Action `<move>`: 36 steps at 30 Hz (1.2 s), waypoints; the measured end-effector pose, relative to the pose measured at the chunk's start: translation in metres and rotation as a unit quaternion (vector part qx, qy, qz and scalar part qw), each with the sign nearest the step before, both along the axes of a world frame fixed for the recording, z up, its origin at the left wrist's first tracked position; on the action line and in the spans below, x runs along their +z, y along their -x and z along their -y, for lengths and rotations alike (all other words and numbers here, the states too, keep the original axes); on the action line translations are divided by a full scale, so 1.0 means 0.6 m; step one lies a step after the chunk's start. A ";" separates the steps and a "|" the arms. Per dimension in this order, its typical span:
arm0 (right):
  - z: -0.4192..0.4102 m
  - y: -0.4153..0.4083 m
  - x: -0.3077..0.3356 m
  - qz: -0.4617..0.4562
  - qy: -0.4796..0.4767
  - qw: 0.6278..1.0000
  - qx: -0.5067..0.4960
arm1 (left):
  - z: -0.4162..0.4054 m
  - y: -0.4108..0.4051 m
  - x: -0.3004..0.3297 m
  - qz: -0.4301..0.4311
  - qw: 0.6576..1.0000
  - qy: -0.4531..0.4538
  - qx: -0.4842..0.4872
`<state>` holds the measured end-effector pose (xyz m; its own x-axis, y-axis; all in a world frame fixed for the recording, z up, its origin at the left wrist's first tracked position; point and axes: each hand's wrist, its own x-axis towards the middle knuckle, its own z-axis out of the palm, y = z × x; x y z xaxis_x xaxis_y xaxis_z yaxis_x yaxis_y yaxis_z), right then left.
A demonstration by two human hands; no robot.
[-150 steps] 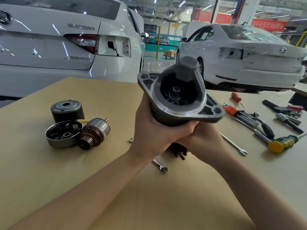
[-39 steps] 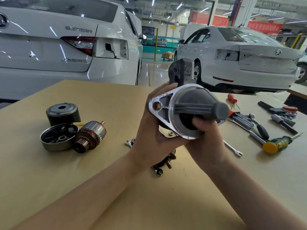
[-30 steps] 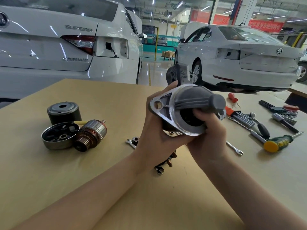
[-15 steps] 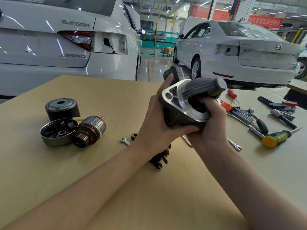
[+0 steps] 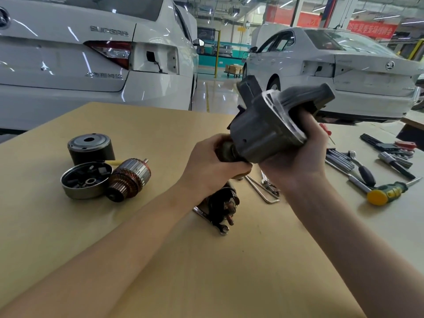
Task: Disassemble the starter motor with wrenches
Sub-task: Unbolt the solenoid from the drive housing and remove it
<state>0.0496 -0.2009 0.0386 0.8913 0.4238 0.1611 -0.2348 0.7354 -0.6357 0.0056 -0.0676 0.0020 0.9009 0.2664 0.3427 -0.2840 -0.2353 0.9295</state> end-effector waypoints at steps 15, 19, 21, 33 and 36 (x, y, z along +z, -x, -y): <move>0.019 -0.032 0.082 -0.029 -0.066 0.997 -0.028 | -0.032 -0.011 0.013 -0.034 0.885 0.438 -0.154; 0.008 -0.036 0.031 -0.085 -0.025 0.996 0.012 | -0.047 -0.007 0.022 -0.045 0.887 0.441 -0.130; 0.007 -0.038 0.012 -0.091 -0.038 0.995 0.035 | -0.059 -0.002 0.034 -0.054 0.905 0.400 -0.136; 0.010 -0.045 -0.029 -0.007 -0.074 0.990 0.124 | -0.136 0.025 0.046 -0.254 0.964 0.069 0.047; 0.015 -0.047 -0.040 0.001 -0.047 0.991 0.125 | -0.140 0.025 0.049 -0.283 0.956 -0.035 0.073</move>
